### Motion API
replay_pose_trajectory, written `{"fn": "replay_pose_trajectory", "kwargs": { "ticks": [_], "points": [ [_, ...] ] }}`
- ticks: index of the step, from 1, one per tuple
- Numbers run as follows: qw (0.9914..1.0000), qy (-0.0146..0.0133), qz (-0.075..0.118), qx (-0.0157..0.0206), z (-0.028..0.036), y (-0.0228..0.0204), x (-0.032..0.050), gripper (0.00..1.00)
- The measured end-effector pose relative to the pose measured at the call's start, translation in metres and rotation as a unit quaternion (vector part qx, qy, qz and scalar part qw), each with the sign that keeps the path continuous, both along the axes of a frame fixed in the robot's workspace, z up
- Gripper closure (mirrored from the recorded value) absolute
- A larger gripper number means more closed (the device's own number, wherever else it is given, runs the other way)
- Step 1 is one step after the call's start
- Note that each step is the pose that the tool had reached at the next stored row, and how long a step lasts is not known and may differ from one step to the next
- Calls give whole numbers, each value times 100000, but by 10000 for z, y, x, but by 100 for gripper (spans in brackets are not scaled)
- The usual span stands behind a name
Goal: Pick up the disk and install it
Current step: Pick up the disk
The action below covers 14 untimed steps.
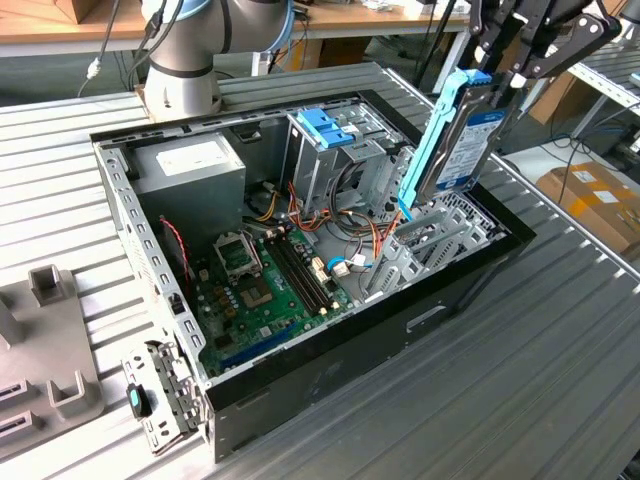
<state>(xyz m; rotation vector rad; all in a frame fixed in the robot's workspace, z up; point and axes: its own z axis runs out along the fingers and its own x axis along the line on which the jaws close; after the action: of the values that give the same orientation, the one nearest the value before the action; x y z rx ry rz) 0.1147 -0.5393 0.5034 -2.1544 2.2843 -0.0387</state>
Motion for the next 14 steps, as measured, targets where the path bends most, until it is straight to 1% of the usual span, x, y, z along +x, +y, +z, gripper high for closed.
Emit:
{"fn": "replay_pose_trajectory", "kwargs": {
  "ticks": [2,3,6,8,11,14],
  "points": [
    [100000,0,-3,3,0,-30,0,65],
    [100000,1,-2,1,0,-53,0,65],
    [100000,-1,-1,3,0,-96,0,65],
    [100000,-1,-2,1,0,-135,0,65],
    [100000,-1,-1,14,-7,-151,0,65],
    [100000,0,-1,-4,-35,-156,0,65]
  ]
}}
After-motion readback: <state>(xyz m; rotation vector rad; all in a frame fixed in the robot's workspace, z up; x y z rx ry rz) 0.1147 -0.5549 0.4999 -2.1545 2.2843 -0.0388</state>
